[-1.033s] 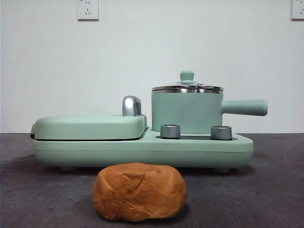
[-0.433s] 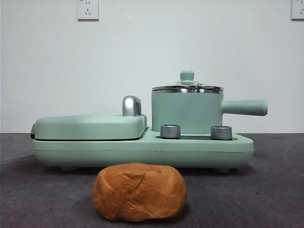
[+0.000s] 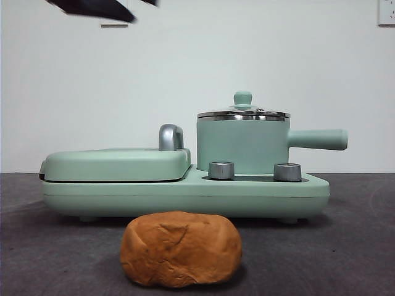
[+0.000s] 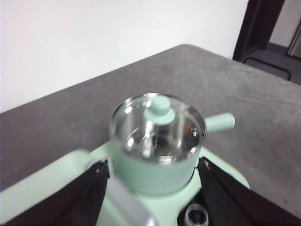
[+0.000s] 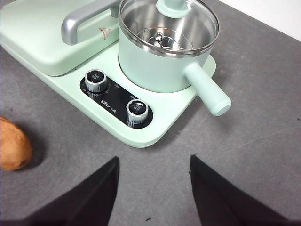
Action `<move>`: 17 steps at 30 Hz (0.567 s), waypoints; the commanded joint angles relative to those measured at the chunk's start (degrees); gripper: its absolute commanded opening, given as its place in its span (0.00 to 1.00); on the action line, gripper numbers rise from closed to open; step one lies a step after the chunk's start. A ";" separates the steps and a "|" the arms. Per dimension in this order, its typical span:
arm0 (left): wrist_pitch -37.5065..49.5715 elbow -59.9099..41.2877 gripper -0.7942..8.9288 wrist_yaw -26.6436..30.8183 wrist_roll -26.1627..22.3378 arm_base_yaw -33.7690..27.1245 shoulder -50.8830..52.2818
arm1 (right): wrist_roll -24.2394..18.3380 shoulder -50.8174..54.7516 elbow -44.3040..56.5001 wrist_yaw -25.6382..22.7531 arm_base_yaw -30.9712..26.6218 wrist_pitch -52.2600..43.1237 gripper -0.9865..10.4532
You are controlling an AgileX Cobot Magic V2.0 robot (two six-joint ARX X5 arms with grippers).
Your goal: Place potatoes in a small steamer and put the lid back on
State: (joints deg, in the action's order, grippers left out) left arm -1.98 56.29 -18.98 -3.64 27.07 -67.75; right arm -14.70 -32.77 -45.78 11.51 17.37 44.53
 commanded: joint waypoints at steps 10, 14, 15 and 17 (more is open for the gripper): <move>12.26 10.32 0.40 3.06 1.64 6.01 -22.40 | 3.80 -0.48 -0.96 -1.07 0.28 -0.46 0.30; 12.24 16.02 0.40 3.06 1.57 7.43 -28.87 | 3.80 -0.48 -0.96 -1.14 0.28 -0.46 0.30; 12.26 17.31 0.40 3.06 1.53 7.74 -30.32 | 3.80 -0.50 -0.96 -1.20 0.28 -0.46 0.30; 12.26 20.00 0.40 3.04 1.49 8.11 -33.05 | 3.82 -0.50 -0.96 -1.33 0.28 -0.46 0.30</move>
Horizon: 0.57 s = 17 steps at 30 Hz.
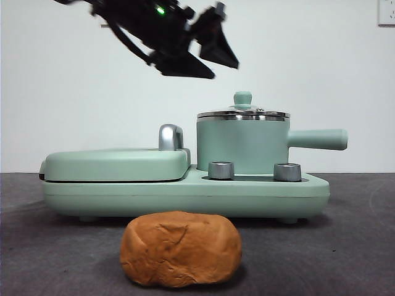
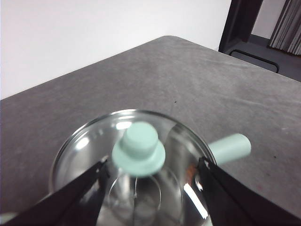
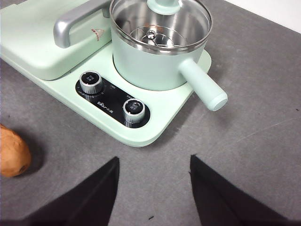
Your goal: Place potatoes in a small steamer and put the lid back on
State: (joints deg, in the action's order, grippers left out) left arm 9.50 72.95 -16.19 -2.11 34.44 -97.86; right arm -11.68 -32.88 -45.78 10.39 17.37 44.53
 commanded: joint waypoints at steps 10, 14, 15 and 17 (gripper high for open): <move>0.94 11.56 0.40 0.31 -1.88 1.31 -13.05 | 2.54 -0.39 -0.94 -0.20 0.28 -0.50 0.30; 2.43 12.63 0.40 0.31 -2.38 1.31 -15.10 | 2.54 -0.39 -0.94 -0.17 0.28 -0.61 0.29; 3.08 12.63 0.40 0.31 -2.38 1.31 -15.39 | 2.54 -0.39 -0.94 -0.17 0.28 -0.66 0.30; 3.72 12.63 0.40 0.33 -2.38 1.31 -15.76 | 2.54 -0.39 -0.94 -0.17 0.28 -0.76 0.30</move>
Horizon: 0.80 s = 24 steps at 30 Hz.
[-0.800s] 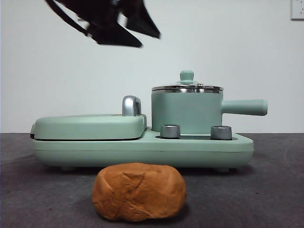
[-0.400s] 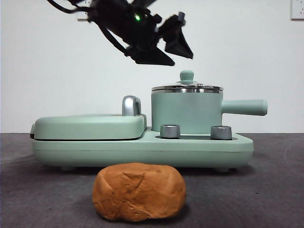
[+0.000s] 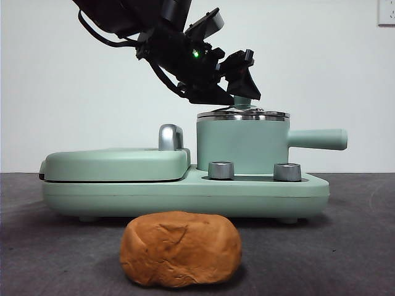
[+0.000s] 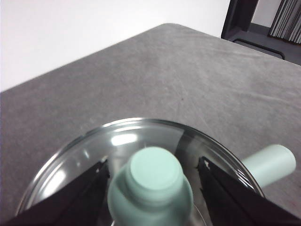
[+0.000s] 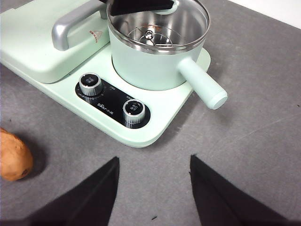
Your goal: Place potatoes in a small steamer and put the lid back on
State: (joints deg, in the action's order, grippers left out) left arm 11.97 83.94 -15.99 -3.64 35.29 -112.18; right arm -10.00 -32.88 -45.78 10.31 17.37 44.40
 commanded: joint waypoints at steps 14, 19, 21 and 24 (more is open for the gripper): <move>0.83 1.64 0.09 0.13 -0.85 0.46 -1.03 | 1.64 -0.37 -0.94 -0.09 0.28 -0.63 0.30; 0.94 1.86 0.09 0.15 -2.16 0.46 1.03 | 1.97 -0.37 -0.94 -0.09 0.28 -0.63 0.30; 0.87 1.86 0.09 0.15 -2.29 0.46 2.43 | 2.10 -0.37 -0.94 -0.07 0.28 -0.63 0.30; 0.50 1.88 0.09 0.15 -2.27 0.46 4.85 | 2.10 -0.37 -0.94 -0.07 0.28 -0.63 0.30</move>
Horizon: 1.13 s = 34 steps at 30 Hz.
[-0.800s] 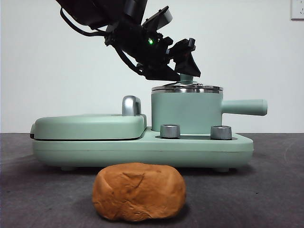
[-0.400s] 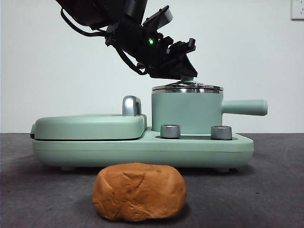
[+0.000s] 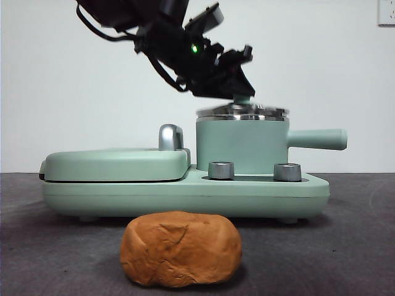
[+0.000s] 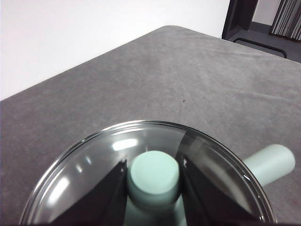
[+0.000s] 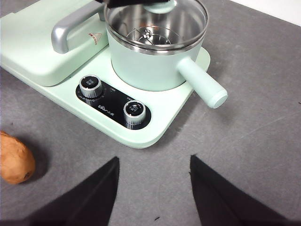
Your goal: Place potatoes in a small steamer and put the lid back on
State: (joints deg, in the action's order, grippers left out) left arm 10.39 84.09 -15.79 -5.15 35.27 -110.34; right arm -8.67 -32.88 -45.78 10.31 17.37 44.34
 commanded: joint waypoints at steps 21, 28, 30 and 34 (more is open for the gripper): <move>-45.05 0.02 0.09 -0.59 -6.75 -0.52 26.21 | -2.45 -2.36 -0.94 8.22 1.01 -0.63 0.30; -44.98 -8.70 0.09 -0.50 -5.16 -2.23 36.41 | -5.64 -8.70 -0.94 11.63 4.90 -1.77 0.36; -45.05 -11.21 0.09 -0.33 -4.15 -2.97 39.58 | -5.97 -11.06 -0.94 12.68 6.54 -2.51 0.39; -44.98 -15.10 0.09 0.92 -2.75 -4.44 45.22 | -6.60 -16.39 -0.94 13.94 10.78 -4.76 0.39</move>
State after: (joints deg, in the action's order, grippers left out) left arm -36.23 68.47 -14.87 -8.95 30.72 -65.45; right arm -14.06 -48.16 -45.78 23.92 27.16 40.29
